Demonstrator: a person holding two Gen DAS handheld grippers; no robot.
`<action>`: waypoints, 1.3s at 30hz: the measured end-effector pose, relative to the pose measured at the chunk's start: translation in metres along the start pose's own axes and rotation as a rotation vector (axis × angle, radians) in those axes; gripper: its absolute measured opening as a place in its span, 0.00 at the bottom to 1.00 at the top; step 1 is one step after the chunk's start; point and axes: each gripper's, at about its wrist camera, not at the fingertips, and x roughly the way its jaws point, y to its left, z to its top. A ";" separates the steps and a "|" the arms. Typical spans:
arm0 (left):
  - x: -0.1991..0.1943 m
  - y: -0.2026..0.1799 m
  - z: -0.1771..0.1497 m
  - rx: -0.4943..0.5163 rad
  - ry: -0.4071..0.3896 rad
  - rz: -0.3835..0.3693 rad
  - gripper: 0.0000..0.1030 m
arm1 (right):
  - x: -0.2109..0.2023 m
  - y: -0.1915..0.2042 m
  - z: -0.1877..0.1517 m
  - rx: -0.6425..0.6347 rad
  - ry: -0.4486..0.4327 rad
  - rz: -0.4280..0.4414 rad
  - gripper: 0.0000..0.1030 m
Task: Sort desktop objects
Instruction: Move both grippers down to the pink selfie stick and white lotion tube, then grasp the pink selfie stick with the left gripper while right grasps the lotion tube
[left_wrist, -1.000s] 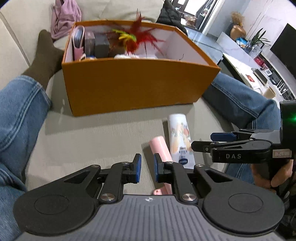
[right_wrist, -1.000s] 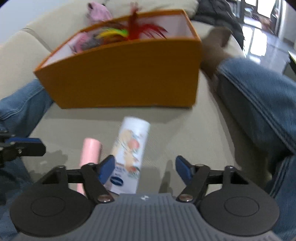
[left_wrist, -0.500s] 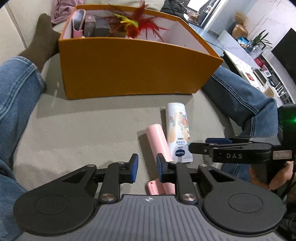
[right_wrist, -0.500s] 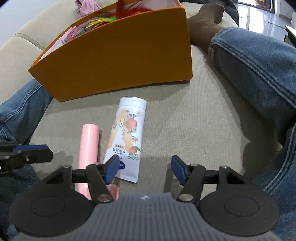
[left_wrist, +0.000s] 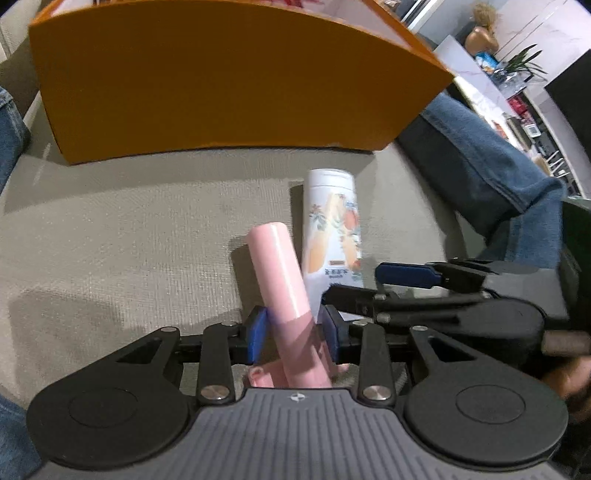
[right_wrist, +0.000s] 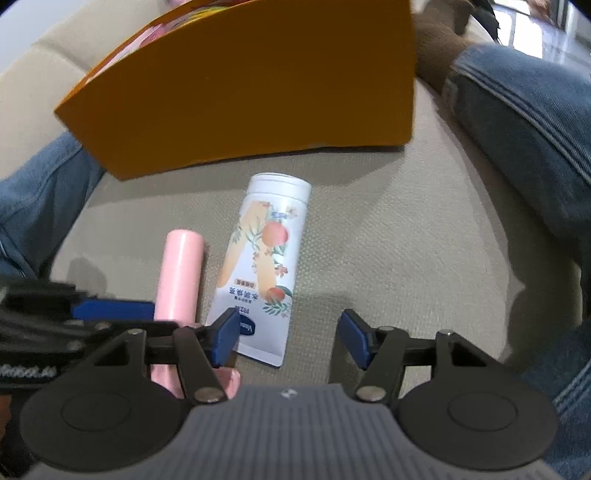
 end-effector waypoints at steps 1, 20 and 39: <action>0.002 0.002 0.001 -0.010 0.003 -0.001 0.35 | 0.000 0.002 -0.001 -0.014 -0.003 -0.012 0.58; -0.034 0.037 0.006 -0.108 -0.143 0.045 0.31 | -0.019 0.005 0.012 -0.027 -0.098 0.070 0.00; -0.058 0.082 0.002 -0.338 -0.235 0.189 0.35 | 0.012 0.027 0.013 0.048 -0.032 0.121 0.30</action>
